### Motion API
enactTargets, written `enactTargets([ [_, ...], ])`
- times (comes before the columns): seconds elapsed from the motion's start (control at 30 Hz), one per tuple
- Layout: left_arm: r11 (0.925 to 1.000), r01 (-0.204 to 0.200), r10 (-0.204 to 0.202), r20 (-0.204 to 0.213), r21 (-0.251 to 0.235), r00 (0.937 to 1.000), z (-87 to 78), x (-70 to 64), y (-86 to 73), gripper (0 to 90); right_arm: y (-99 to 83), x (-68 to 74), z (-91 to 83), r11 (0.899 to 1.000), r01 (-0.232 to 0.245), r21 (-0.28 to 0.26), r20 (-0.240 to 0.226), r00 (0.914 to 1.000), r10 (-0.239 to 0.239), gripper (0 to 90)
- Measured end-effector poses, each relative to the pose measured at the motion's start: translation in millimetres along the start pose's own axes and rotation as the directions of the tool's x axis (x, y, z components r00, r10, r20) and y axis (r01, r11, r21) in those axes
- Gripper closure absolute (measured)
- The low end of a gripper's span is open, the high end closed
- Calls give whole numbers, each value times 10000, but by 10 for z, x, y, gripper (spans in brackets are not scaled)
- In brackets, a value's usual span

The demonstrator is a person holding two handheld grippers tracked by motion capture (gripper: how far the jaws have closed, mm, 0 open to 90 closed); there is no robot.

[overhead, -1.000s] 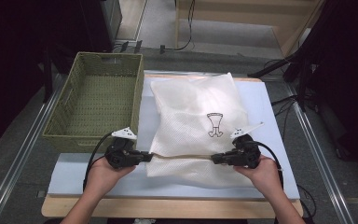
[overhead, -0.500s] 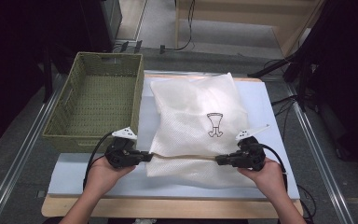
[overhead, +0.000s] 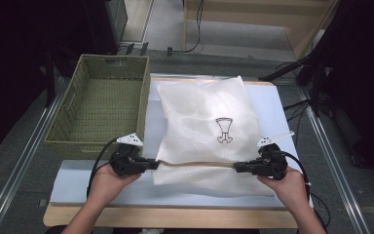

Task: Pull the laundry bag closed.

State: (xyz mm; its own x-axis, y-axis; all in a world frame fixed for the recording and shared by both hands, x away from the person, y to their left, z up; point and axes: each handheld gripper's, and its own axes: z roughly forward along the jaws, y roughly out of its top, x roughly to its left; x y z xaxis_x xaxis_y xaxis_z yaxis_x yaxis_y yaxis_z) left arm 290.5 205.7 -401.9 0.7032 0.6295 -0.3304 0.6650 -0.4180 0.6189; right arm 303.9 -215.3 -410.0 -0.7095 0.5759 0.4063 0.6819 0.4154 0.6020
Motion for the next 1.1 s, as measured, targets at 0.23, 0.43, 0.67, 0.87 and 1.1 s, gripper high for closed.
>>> enactTargets([
  [0.23,9998,155,-152,286,-111,9995,-10,-20,5,873,1,-32,-33,10000,-80,-39,64,9999,80,880],
  [0.43,9979,613,-589,941,-225,9938,-6,-7,-29,874,1,-59,-31,9999,-159,-30,164,9997,159,880],
  [0.67,9998,212,-213,636,20,9977,30,-57,-56,873,4,-87,-33,9999,-165,-1,125,9998,165,880],
  [0.87,9997,251,-254,562,50,9981,28,-18,-63,872,-5,-93,-68,9999,-149,-12,135,9998,149,880],
  [1.1,9994,91,-86,-135,341,9999,54,55,-80,870,-97,-193,-181,9989,-469,-44,382,9982,471,880],
])
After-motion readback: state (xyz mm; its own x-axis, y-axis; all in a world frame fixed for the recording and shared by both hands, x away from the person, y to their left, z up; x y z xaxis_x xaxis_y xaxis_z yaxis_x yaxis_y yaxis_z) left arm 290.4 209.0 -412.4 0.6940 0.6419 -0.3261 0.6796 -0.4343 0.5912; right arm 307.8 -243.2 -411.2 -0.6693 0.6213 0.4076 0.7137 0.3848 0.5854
